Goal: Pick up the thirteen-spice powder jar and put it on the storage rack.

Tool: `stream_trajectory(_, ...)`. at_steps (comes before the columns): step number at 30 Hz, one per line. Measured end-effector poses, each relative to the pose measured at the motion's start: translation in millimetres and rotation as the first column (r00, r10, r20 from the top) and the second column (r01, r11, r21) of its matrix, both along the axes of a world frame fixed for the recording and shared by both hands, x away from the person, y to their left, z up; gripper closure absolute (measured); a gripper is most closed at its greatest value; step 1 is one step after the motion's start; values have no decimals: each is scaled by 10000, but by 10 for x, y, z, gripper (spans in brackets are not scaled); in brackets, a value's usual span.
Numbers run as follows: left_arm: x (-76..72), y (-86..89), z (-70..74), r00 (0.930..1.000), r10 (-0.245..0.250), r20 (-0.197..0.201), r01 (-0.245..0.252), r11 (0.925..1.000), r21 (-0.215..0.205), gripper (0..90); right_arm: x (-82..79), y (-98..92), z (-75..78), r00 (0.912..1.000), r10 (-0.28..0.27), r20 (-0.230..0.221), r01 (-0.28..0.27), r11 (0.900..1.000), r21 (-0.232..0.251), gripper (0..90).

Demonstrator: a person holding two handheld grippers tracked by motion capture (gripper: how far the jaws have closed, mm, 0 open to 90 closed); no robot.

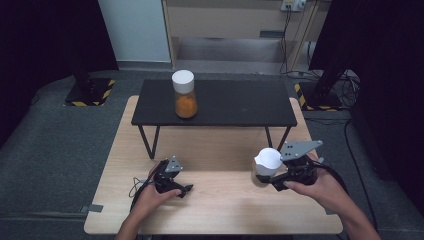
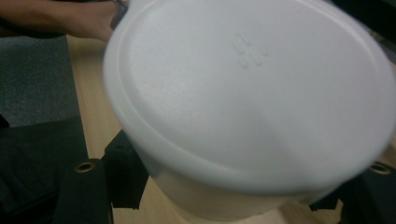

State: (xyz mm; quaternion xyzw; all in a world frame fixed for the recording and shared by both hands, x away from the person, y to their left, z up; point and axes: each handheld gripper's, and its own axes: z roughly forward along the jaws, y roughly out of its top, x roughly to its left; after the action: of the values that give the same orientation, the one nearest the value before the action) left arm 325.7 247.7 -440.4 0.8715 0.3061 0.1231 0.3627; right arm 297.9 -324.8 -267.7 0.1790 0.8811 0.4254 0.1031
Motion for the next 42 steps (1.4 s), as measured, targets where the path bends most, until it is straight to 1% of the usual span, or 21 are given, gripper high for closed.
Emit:
stream_trajectory(5,1,0,0,10000,-3,0,3,10000,0,0,30,1,148,10000,-37,88,37,10000,-29,315)
stream_trajectory(8,4,0,-1,10000,-13,4,13,10000,0,0,39,16,218,9999,-56,147,57,9999,-87,315)
stream_trajectory(9,4,0,-1,10000,-13,4,13,10000,0,0,39,16,218,9999,-56,147,57,9999,-87,315)
stream_trajectory(10,4,0,-1,10000,-13,4,13,10000,-4,0,53,31,279,9998,-66,180,69,9998,-166,315)
stream_trajectory(18,4,0,-1,10000,-13,1,13,10000,-3,0,110,49,459,9997,-72,239,78,9996,-260,314)
stream_trajectory(24,4,0,0,10000,-15,2,15,10000,0,0,155,41,549,9997,-46,236,48,9999,-98,315)
stream_trajectory(37,6,0,2,10000,-30,11,29,10000,25,0,263,32,771,9991,66,430,-67,10000,29,315)
stream_trajectory(42,7,0,1,10000,-29,-11,29,10000,7,0,296,57,847,9986,232,486,-227,9997,-95,315)
